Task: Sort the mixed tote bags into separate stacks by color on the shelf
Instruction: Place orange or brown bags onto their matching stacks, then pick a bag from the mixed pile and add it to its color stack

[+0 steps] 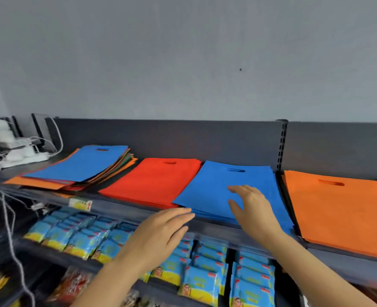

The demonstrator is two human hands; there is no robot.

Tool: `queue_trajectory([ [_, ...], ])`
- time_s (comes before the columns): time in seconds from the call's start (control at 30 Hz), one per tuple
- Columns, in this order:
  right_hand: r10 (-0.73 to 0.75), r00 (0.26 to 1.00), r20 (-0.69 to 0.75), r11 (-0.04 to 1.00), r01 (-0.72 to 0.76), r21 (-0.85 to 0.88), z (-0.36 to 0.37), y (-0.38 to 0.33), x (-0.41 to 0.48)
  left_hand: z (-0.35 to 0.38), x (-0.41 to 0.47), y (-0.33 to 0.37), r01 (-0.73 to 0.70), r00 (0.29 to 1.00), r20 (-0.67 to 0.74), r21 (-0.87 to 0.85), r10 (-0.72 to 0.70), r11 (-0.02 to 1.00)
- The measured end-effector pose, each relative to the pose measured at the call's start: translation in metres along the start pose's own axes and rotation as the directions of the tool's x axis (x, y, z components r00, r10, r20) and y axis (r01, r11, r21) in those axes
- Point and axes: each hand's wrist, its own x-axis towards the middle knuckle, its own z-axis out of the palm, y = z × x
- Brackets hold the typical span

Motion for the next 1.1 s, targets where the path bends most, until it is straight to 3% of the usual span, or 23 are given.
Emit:
queue_trajectory([
  [0.2,-0.11,0.993,0.035,0.994,0.111,-0.009,0.072,-0.109,0.036,-0.044,-0.063,-0.109,0.155,0.988,-0.003,0.048,-0.155,0.987],
  [0.47,-0.215,0.971,0.107,0.977,0.214,0.017,0.164,-0.219,0.07,-0.098,-0.14,-0.222,0.338,0.937,-0.112,0.068,-0.33,0.939],
  [0.9,-0.333,0.92,0.207,0.942,0.318,0.104,0.243,-0.292,0.151,-0.111,-0.151,-0.321,0.429,0.898,-0.159,0.109,-0.41,0.897],
  [1.1,-0.337,0.88,0.335,0.941,0.31,0.133,0.271,-0.313,0.203,-0.126,-0.119,-0.36,0.443,0.892,-0.181,0.179,-0.413,0.878],
])
